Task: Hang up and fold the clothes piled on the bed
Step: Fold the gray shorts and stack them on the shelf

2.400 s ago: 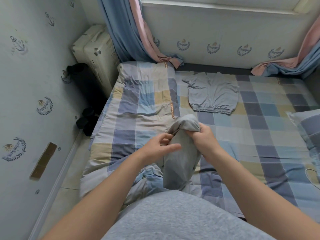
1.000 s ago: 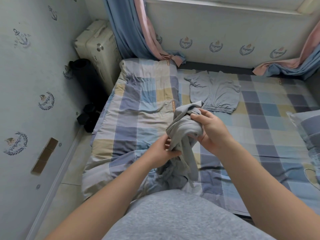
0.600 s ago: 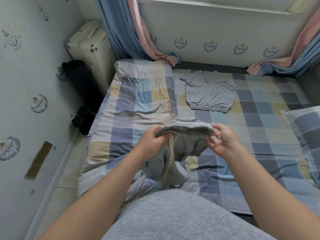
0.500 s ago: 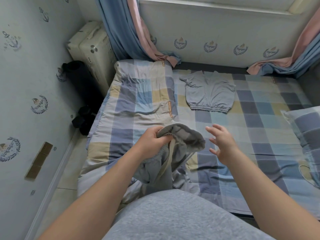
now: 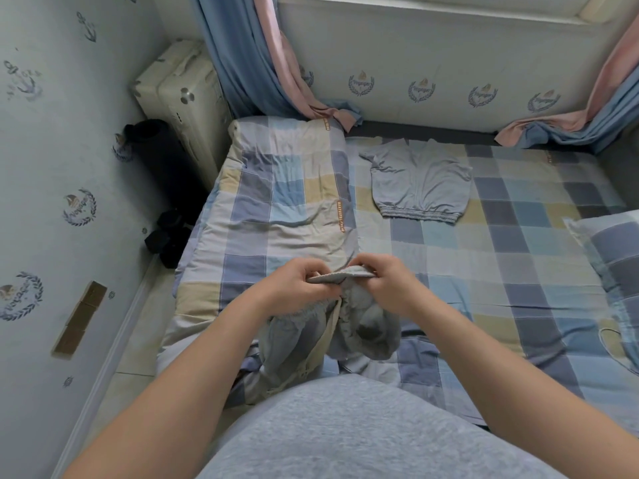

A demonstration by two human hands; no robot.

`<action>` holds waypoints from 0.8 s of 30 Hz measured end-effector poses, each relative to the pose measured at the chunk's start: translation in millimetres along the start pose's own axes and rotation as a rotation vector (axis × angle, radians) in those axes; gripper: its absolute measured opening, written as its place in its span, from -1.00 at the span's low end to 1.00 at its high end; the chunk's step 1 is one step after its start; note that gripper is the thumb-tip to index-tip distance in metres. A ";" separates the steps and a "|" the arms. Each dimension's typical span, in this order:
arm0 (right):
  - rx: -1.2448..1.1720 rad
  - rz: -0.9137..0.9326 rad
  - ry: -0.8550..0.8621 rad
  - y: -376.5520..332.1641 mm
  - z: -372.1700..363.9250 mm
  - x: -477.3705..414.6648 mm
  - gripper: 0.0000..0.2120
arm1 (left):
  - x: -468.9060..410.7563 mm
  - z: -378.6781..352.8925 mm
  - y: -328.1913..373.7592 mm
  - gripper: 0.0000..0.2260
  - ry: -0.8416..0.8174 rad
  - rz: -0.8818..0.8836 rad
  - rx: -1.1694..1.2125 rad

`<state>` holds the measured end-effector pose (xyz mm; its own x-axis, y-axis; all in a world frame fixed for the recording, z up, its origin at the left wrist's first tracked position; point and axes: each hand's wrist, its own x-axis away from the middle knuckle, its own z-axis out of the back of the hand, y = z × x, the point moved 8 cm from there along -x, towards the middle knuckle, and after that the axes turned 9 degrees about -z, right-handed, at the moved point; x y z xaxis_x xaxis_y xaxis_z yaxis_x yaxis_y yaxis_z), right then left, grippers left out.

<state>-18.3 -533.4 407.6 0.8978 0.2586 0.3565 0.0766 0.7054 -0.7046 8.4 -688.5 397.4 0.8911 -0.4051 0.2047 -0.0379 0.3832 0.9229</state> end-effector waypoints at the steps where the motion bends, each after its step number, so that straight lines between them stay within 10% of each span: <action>1: -0.005 0.002 0.044 1.4 6.8 -1.2 -0.80 | 0.7 2.3 -7.9 -0.84 0.011 0.034 0.009; 8: -0.302 -0.082 0.201 11.4 53.7 3.8 -0.81 | 19.6 13.4 -65.9 -0.87 0.031 0.209 -0.360; 14: -0.418 -0.052 0.114 -4.2 47.0 12.2 -0.85 | -9.0 -31.1 -25.5 -0.38 0.011 -0.010 -0.261; 24: -0.807 0.053 0.066 -30.6 67.9 29.3 -0.79 | -34.3 -53.5 -9.6 -0.80 0.122 -0.151 -0.278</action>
<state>-23.8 -502.6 481.3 0.9308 0.2211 0.2911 0.2999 -0.0067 -0.9539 2.4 -633.9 364.1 0.9253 -0.3788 0.0162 0.2088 0.5448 0.8121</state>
